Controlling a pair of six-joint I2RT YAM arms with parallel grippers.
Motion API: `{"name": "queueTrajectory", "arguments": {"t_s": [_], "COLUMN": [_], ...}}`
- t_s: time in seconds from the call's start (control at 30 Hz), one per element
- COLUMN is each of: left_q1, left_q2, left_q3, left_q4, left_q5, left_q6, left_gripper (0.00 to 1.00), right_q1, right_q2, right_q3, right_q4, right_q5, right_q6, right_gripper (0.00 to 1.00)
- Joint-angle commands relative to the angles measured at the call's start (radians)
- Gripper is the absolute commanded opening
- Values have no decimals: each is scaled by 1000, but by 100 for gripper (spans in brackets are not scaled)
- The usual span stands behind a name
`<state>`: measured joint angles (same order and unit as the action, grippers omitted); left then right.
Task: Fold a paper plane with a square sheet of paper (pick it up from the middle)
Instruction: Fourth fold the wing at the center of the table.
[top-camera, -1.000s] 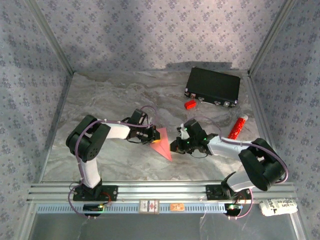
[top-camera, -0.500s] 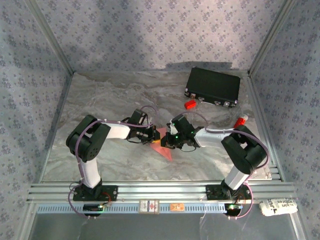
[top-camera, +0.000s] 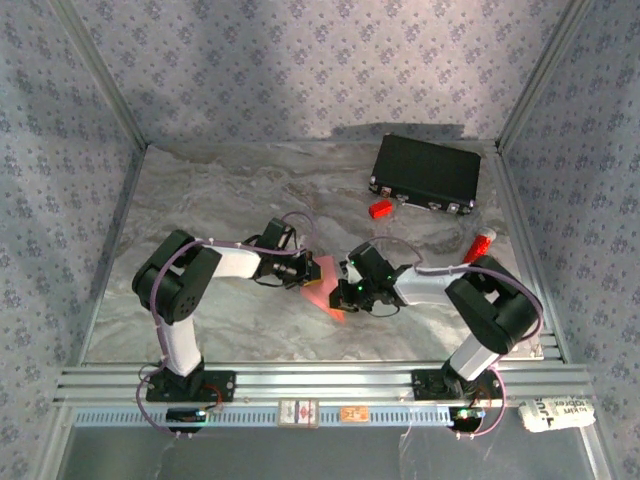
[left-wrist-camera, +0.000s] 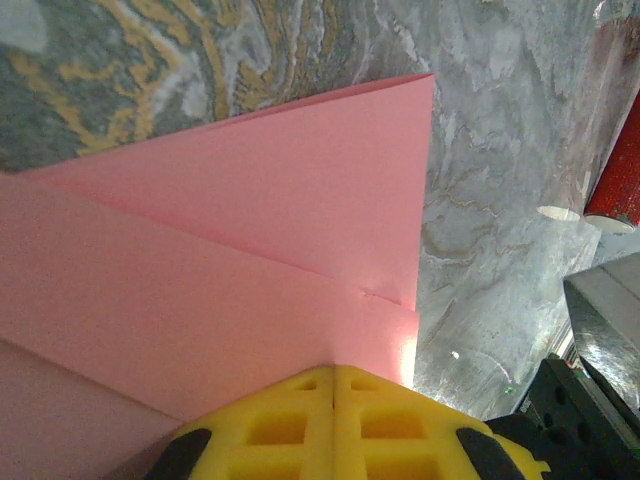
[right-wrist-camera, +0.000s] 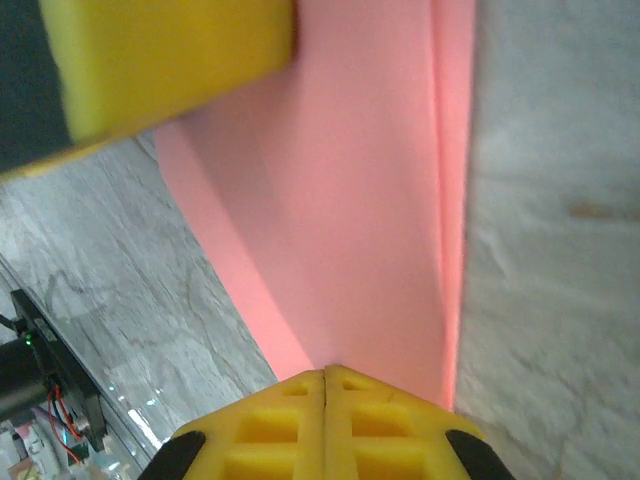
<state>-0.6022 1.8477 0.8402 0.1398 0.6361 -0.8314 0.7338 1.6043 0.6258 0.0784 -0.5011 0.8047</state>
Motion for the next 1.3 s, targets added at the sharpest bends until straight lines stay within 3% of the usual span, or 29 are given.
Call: {"name": "queueTrajectory", "arguments": {"t_s": [0.0, 0.23, 0.4, 0.6, 0.93, 1.27], "left_q1": [16, 17, 18, 17, 24, 27], "left_q2": [10, 4, 7, 5, 8, 8], "left_q3": [-33, -44, -44, -46, -49, -53], "left_q4": [-46, -37, -28, -27, -28, -34], "left_q5": [-49, -46, -46, -45, -42, -44], "left_q6": [8, 2, -3, -3, -7, -5], "left_gripper": [0, 0, 0, 0, 0, 0], "right_q1": [5, 5, 2, 1, 5, -13], "right_q2": [-45, -117, -138, -24, -71, -238], "right_q3": [-35, -143, -33, 24, -170, -256], "right_q4": [-63, -14, -75, -57, 14, -102], "right_q5": [0, -15, -23, -42, -57, -38], "right_q6": [7, 45, -5, -20, 13, -8], "right_gripper": [2, 3, 3, 3, 3, 3]}}
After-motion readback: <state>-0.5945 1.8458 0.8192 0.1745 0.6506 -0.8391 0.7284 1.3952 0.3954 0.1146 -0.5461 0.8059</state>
